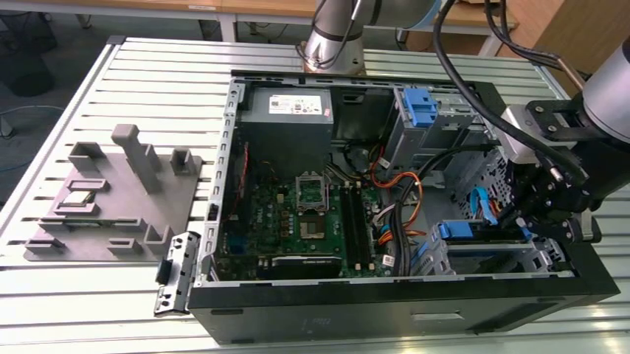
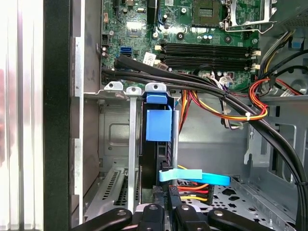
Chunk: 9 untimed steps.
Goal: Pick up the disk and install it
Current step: 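Insert the second disk wire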
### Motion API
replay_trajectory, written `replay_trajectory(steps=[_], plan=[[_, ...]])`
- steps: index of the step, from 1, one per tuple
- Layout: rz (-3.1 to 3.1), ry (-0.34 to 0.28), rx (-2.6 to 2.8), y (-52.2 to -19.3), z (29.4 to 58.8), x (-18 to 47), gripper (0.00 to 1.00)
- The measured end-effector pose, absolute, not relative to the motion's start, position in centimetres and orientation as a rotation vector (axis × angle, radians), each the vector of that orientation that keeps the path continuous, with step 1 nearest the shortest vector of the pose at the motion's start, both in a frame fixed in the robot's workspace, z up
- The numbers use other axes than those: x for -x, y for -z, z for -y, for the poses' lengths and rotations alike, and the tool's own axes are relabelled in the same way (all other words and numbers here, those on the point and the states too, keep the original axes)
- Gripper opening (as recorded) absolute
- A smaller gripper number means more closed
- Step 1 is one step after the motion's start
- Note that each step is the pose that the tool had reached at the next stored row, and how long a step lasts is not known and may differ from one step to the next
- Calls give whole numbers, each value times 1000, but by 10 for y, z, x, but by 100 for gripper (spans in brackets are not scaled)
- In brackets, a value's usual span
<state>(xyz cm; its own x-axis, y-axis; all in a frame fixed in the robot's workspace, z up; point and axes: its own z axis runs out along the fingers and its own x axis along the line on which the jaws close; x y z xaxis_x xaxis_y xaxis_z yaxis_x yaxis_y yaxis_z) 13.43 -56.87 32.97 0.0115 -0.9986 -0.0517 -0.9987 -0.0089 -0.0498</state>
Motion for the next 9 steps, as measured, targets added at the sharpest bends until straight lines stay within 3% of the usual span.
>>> replay_trajectory(steps=[8, 9], plan=[[-2159, -4, 2181, -329, 569, -134, 17], [-2159, -3, 2181, -329, 569, -134, 24]])
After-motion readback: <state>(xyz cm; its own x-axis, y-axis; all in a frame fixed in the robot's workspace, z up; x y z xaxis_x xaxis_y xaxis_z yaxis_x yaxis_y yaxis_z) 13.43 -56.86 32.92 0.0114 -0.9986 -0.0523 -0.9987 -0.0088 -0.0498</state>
